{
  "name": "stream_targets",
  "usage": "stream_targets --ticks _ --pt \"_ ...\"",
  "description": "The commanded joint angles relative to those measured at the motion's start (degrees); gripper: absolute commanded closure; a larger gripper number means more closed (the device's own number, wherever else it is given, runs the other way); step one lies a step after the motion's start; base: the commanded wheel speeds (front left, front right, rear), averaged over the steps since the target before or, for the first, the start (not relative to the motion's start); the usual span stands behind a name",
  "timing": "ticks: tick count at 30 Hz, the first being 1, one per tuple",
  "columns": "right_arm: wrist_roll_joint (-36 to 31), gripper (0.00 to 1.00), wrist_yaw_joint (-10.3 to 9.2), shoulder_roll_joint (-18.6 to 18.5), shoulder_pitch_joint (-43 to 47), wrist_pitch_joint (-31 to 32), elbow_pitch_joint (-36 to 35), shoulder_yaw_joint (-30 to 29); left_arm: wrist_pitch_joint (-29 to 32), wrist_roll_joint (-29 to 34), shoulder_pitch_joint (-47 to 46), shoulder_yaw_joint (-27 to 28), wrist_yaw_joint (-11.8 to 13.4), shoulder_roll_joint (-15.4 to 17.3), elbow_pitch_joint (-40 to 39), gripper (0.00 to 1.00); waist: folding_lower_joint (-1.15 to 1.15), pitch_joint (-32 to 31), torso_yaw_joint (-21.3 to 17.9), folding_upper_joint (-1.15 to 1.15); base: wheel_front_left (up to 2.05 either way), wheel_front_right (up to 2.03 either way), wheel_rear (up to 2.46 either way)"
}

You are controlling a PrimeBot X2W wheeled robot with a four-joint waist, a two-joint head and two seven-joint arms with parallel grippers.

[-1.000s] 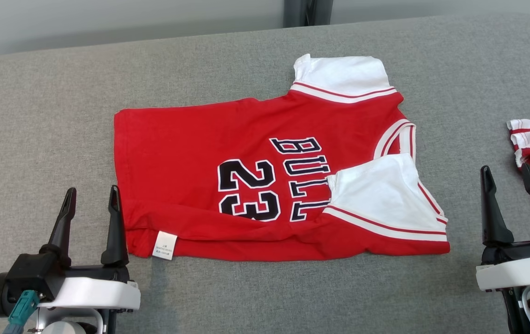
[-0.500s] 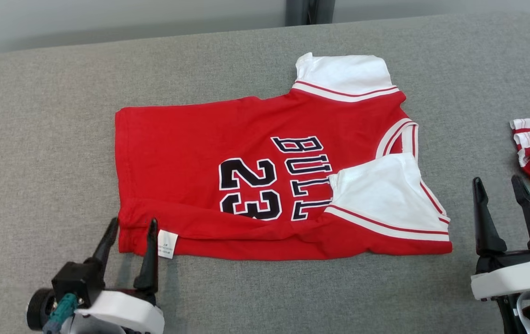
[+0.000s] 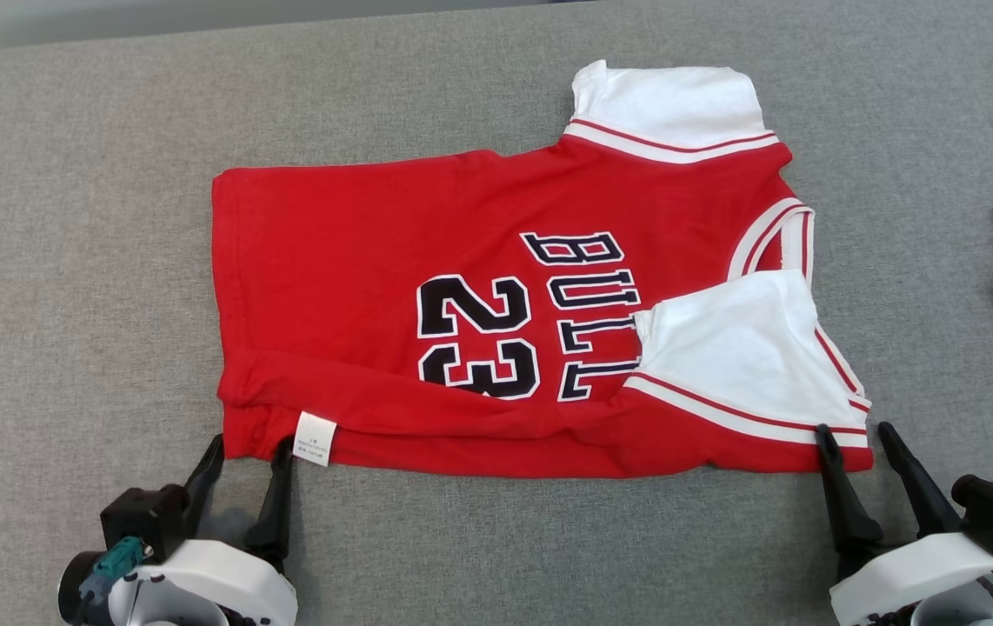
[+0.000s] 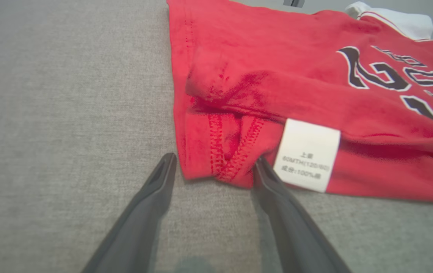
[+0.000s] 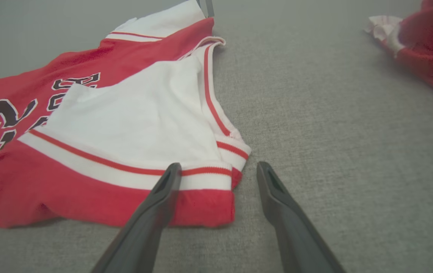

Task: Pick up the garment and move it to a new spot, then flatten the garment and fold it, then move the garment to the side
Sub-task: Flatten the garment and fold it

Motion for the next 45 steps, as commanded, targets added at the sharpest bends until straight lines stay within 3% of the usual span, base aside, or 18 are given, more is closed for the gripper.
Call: stream_targets --ticks 1,5,6,7,8,13,19,27,32,33,34,35,36,45 --pt "0.7 0.0 -0.02 -0.2 -0.9 0.5 1.2 0.1 1.4 -0.6 -0.8 -0.3 -0.6 0.4 1.7 0.0 0.0 0.2 -0.1 0.0 0.0 0.0 0.0" --pt "2.0 0.0 -0.02 -0.2 -2.2 1.9 4.4 1.7 3.1 -1.8 -1.9 -0.7 -2.1 0.5 4.0 0.0 0.0 0.8 -0.5 0.0 0.0 0.0 0.0" --pt "2.7 0.0 -0.02 0.0 -2.5 2.4 4.9 2.3 3.4 -2.2 -1.9 -0.9 -2.8 0.4 4.2 0.09 0.0 1.0 -0.5 0.0 0.0 0.0 0.0" --pt "3.0 0.55 -0.01 -0.3 -2.8 2.7 5.5 2.7 3.5 -2.4 -2.0 -0.9 -3.2 0.5 4.3 0.67 0.0 1.1 -0.5 0.0 0.0 0.0 0.0" --pt "3.7 1.0 -0.01 -0.3 -3.2 2.9 5.9 3.2 3.9 -2.9 -1.9 -1.0 -3.6 0.5 4.3 1.0 0.0 1.2 -0.5 0.0 0.0 0.0 0.0" --pt "5.7 1.0 -0.05 -1.5 -4.6 1.9 5.2 3.1 3.8 -3.5 -1.5 -0.8 -4.5 1.5 2.5 1.0 0.0 1.6 0.3 0.0 0.0 0.0 0.0" --pt "9.1 1.0 -0.04 -2.7 -2.2 1.8 -2.3 -0.1 6.4 -4.1 1.6 -0.7 -4.3 4.2 -5.2 1.0 0.0 1.5 2.1 0.0 0.0 0.0 0.0" --pt "11.1 1.0 -0.04 -0.5 8.6 9.5 -14.6 -4.6 14.3 -7.3 9.6 0.7 -1.9 8.5 -19.4 1.0 0.0 0.4 3.7 0.0 0.0 0.0 0.0" --pt "10.2 1.0 -0.04 1.3 12.8 13.1 -17.4 -6.4 16.3 -7.5 12.0 1.1 -0.6 9.9 -23.1 1.0 0.0 0.3 3.5 0.0 0.0 0.0 0.0" --pt "10.1 1.0 -0.04 1.5 12.7 13.4 -17.3 -6.5 15.7 -7.4 11.8 1.2 -0.4 9.5 -23.2 0.87 0.0 0.3 3.4 0.0 0.0 0.0 0.0" --pt "10.3 0.8 -0.04 1.8 12.2 13.3 -17.0 -6.6 15.7 -7.8 11.7 0.9 -0.4 8.8 -22.9 0.53 0.0 0.3 3.3 0.0 0.0 0.0 0.0" --pt "9.8 0.09 -0.04 1.8 11.9 13.1 -16.6 -6.7 15.8 -7.8 11.6 0.5 -0.4 8.6 -22.4 0.0 0.0 0.2 3.1 0.0 0.0 0.0 0.0" --pt "8.6 0.0 -0.04 1.7 11.6 12.8 -16.3 -6.8 15.2 -7.3 11.3 0.5 0.0 8.4 -22.2 0.0 0.0 0.0 3.0 0.0 0.0 0.0 0.0" --pt "-0.6 0.0 -0.02 0.6 5.0 4.1 -20.1 -9.9 6.4 -4.9 9.2 2.5 3.9 3.7 -23.9 0.0 0.0 -2.2 1.7 0.0 0.0 0.0 0.0"
